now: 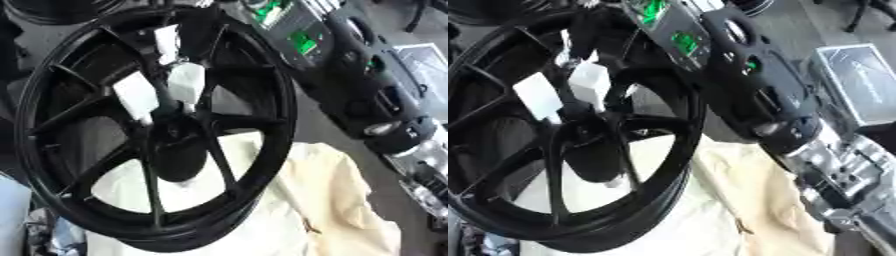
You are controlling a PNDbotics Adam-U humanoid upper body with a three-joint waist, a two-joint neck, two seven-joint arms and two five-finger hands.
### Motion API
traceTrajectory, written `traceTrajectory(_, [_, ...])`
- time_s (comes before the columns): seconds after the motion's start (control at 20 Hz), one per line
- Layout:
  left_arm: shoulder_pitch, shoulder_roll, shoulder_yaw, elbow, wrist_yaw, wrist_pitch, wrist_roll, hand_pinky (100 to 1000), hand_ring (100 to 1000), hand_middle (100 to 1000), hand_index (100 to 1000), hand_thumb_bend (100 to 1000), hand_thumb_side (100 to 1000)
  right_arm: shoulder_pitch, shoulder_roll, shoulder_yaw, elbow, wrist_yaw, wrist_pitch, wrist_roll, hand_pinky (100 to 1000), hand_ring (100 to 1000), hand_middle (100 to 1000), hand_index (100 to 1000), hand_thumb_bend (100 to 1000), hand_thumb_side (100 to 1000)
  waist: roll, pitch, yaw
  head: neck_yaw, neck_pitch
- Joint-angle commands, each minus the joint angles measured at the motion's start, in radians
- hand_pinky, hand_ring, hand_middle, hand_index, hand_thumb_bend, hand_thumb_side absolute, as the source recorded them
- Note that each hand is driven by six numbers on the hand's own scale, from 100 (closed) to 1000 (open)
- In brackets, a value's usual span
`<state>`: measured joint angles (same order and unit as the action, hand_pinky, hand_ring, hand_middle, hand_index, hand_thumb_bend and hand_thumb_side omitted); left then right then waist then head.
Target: Pull the pin out of the wheel hub.
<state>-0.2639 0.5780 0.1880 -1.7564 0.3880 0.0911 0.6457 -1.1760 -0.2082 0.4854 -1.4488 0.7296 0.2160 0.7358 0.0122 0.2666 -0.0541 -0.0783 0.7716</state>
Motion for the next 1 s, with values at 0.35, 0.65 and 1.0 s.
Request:
traceTrajectory(0.35, [0.005,0.04,0.015,-0.007,0.004,0.002,0.003,785,792,805,842,399,786,0.007,-0.058,-0.007,-0.134,-0.014,0.063,0.039,795,738,702,838,597,389,-0.002,-0.027,-0.007,0.018,-0.002])
traceTrajectory(0.65, [0.013,0.04,0.015,-0.005,0.0,0.004,0.003,785,791,803,838,397,785,0.016,-0.083,-0.023,-0.218,-0.021,0.09,0.031,788,732,675,833,601,381,-0.005,-0.028,-0.016,0.021,-0.002])
traceTrajectory(1.0, [0.026,0.05,0.024,-0.003,-0.002,0.002,0.009,783,787,798,831,396,783,0.075,-0.112,-0.016,-0.292,-0.042,0.112,0.076,768,708,648,818,576,408,-0.016,-0.026,-0.039,0.029,-0.002])
